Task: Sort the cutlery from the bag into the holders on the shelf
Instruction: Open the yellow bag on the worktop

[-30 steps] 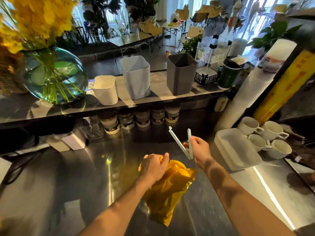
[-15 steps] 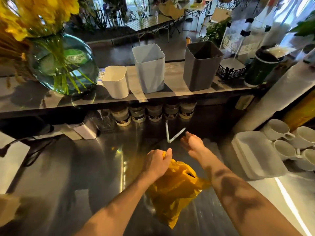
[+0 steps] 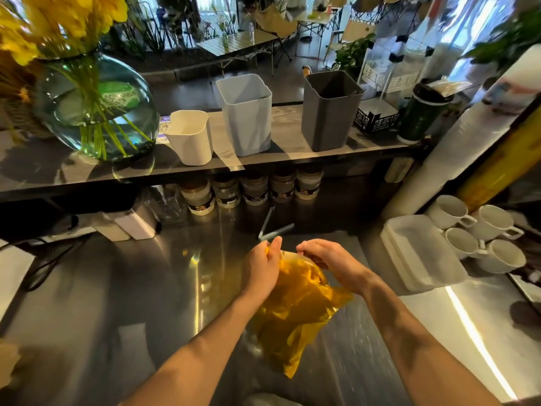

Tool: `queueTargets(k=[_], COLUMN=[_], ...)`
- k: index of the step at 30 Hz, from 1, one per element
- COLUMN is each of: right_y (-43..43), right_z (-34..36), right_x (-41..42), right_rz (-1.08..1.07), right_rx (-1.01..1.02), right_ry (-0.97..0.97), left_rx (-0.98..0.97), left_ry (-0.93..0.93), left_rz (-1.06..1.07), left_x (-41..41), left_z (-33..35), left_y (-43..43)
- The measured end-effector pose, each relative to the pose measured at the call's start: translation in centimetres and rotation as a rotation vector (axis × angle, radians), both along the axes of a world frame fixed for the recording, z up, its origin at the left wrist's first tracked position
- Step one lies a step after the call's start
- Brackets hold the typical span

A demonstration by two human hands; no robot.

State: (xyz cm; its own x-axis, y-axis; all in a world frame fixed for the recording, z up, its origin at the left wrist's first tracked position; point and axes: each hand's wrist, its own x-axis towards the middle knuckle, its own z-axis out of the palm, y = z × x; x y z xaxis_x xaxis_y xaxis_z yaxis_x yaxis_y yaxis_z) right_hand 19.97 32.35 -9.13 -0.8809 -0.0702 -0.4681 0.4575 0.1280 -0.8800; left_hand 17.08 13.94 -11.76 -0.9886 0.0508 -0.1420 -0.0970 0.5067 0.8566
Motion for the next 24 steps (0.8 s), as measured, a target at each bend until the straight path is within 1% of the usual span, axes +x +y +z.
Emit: queueTargets(k=[3,6,7,9,11,12,14,15,16,19,22,24], right_y=[-0.4,-0.8,-1.0,-1.5,-2.1,-2.4,-3.1,-3.7,-4.3,-6.5,-8.7,-10.2], right_z=[1.3,1.3,1.2,0.6,0.1,-0.1,-0.2,-0.2,-0.1,0.3,1.2,1.5], right_x=[2.2,3.4,3.6,3.9,4.5,4.8,5.6,5.9,6.0,6.2,6.4,6.4], right_rz=[0.099,0.130,0.114,0.064,0.010,-0.012,-0.049,-0.063,-0.084,-0.149,-0.169,-0.157], right_rx=[0.059,0.199,0.263,0.375,0.419,0.416,0.377,0.358,0.349,0.324,0.193,0.140], right_ry=[0.011,0.039,0.067,0.150,0.240,0.281,0.334,0.343,0.333,0.295,0.306,0.270], left_rx=[0.033,0.023,-0.001,-0.092,-0.158,-0.129,0.053,0.154,0.210,0.288,0.448,0.488], left_ry=[-0.019,0.022,0.039,0.052,-0.027,-0.124,-0.355,-0.448,-0.497,-0.438,-0.384,-0.295], left_rz=[-0.018,-0.042,-0.017,0.101,0.201,0.221,0.239,0.241,0.246,0.306,0.395,0.489], left_x=[1.0,2.9,3.7,5.1,6.0,6.3,6.6,6.7,6.7,6.9,6.6,6.4], left_z=[0.2,-0.2,-0.3,0.0,0.6,1.0,1.7,2.0,2.1,2.3,2.7,3.1], left_y=[-0.5,-1.0,-1.1,-0.9,-0.8,-0.9,-1.0,-1.2,-1.4,-3.0,-5.5,-7.3])
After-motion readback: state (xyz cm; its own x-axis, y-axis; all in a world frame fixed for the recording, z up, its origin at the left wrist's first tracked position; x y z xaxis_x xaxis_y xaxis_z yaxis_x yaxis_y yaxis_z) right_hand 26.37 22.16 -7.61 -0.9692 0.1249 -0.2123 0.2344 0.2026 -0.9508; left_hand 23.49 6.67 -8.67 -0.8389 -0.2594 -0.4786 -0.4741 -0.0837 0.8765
